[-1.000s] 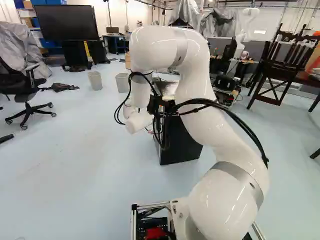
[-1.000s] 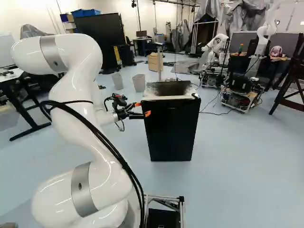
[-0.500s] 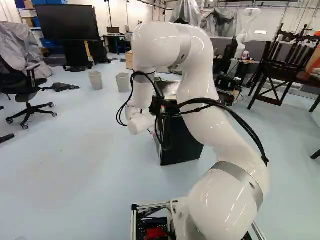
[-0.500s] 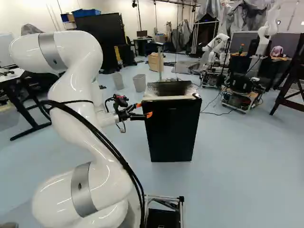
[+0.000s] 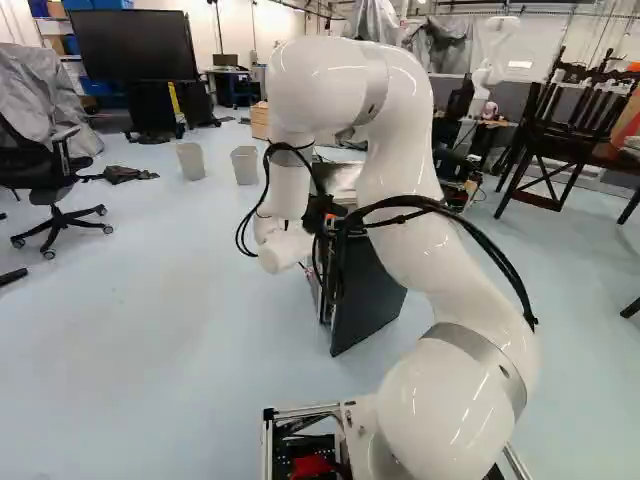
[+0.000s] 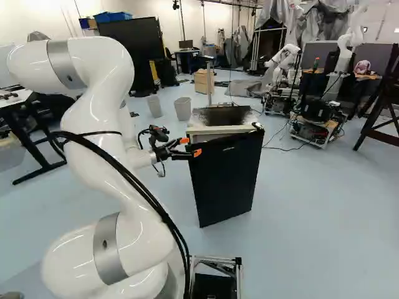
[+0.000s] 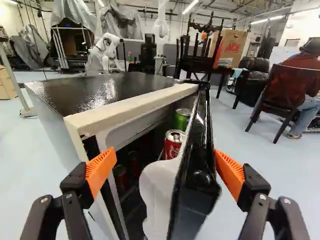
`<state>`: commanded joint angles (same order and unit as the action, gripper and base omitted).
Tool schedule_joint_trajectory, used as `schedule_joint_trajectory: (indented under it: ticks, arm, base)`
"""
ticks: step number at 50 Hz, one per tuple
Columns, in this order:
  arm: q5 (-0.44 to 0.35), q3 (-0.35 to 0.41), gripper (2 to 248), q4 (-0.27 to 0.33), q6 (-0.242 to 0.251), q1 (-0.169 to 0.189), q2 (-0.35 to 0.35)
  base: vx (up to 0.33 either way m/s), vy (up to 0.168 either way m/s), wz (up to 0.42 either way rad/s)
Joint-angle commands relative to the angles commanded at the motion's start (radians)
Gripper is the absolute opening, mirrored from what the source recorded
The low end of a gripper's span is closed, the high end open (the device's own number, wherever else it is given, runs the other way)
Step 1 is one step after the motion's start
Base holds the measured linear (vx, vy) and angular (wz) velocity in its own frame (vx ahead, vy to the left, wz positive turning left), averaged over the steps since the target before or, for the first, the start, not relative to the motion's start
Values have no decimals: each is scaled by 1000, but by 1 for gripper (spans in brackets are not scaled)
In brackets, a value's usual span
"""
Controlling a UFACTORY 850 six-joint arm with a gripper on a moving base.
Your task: Grab a drink from the fridge
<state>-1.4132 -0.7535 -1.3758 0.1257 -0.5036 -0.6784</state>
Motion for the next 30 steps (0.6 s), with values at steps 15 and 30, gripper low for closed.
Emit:
schedule_joint_trajectory:
  ticks: [15,30]
  arm:
    - [0,33,247,0,0,-10,16]
    - [0,74,247,0,0,-24,36]
  base:
    - [0,0,0]
    - [0,0,0]
